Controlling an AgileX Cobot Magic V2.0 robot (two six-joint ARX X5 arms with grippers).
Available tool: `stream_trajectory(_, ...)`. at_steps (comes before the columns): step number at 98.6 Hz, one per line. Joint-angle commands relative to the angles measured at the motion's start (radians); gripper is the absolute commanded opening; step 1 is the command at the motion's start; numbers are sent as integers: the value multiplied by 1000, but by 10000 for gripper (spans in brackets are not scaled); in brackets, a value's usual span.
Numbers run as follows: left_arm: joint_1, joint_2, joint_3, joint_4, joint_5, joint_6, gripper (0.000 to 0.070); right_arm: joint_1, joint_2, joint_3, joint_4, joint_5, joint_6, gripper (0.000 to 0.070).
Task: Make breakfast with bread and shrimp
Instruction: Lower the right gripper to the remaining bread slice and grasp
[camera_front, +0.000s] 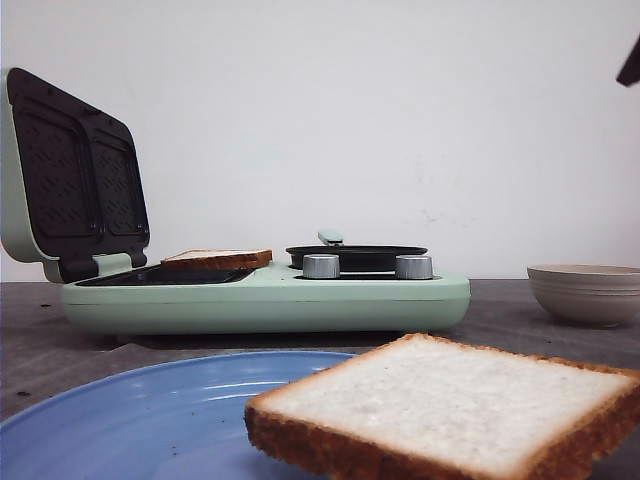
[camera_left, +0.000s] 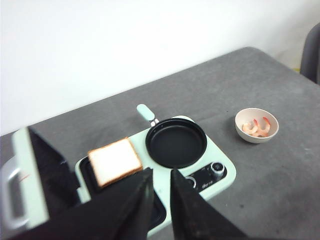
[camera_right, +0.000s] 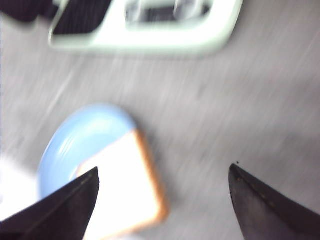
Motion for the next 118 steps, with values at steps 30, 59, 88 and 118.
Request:
stream_trajectory(30,-11,-166,24,-130,-23,-13,16,43,254,18,-66,-231,-33,509)
stream_trajectory(59,-11,-270,23,-151,-37,-10,16,156,486,18,18,-211,-92,510)
stream_trajectory(88,-11,-293,23,-153,-37,-9,16,202,604,18,93,-182,-150,510)
stream_trajectory(118,-11,-294,-6,-156,-38,0,16,218,647,18,138,-75,-189,510)
